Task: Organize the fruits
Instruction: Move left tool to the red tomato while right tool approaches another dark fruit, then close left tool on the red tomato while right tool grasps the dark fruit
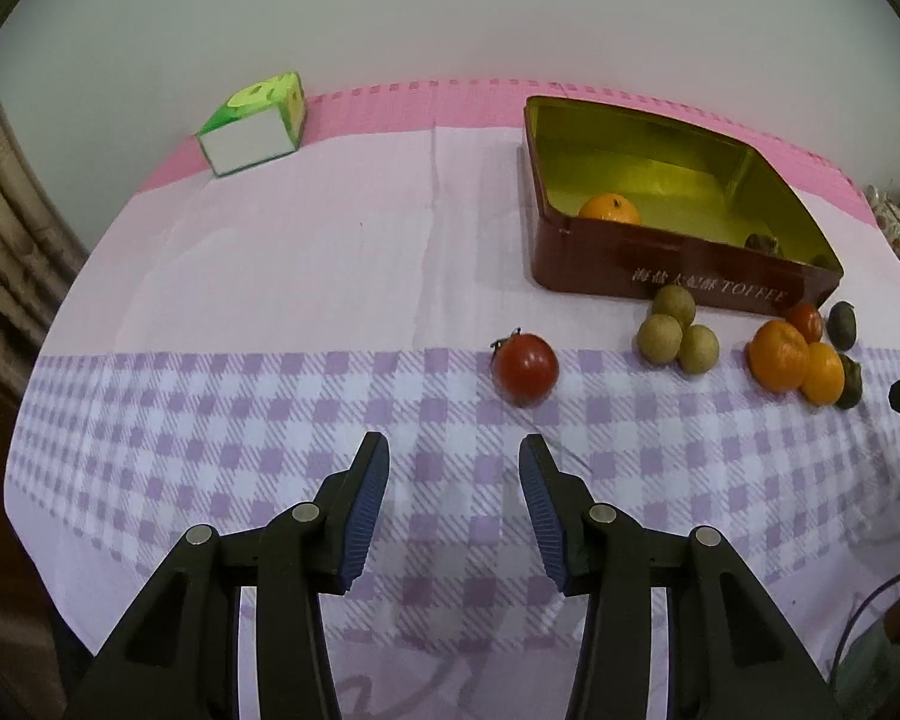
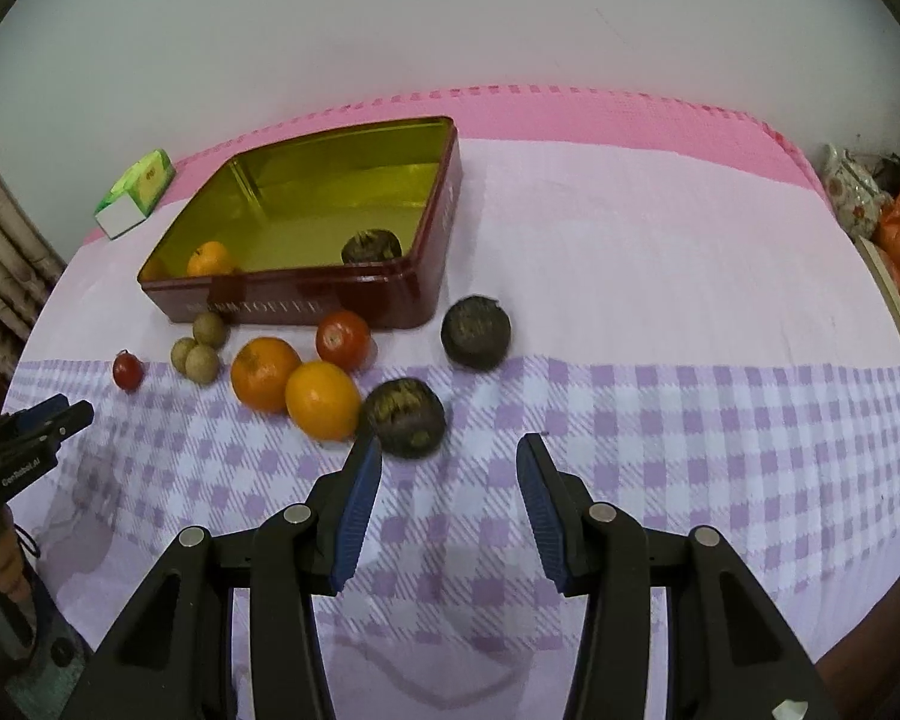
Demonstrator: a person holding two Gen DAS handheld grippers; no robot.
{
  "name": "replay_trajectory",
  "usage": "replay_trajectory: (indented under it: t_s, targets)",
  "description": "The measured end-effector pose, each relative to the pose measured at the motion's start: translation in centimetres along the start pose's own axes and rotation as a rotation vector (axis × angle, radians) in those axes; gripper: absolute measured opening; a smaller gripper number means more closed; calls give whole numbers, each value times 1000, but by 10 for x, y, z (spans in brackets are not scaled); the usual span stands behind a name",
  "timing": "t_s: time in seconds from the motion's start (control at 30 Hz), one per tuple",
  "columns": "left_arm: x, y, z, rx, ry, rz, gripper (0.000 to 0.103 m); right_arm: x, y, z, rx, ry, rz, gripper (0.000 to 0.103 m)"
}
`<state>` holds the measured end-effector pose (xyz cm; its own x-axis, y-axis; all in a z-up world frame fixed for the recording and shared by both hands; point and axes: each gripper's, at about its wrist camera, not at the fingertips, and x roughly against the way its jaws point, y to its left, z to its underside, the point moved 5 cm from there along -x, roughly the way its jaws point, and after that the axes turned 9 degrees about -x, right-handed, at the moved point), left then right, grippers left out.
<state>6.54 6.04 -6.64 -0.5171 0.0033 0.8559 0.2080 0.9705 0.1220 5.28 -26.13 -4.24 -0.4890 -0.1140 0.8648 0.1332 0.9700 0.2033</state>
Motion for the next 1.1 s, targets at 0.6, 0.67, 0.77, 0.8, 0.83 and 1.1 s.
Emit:
replay_trajectory:
  t_s: [0.6,0.67,0.77,0.8,0.83,1.1]
  targets:
    - [-20,-10,-17,0,-2,48,47,-31,11,7,31,68,-9,44]
    - [-23,-10,-18,-1,0,57,47,-35,13,5,36,71,-7,44]
    - [-25,-11,-18,-3,3,67,47,-39,15,3,43,77,-9,44]
    - [-25,-12,-18,-4,4,69,47,-41,15,3,47,77,-8,44]
    - [-25,-12,-18,-4,5,69,48,-42,16,2,50,77,-9,44]
    - [-31,-10,-20,0,13,75,50,-52,21,-6,72,69,-1,45]
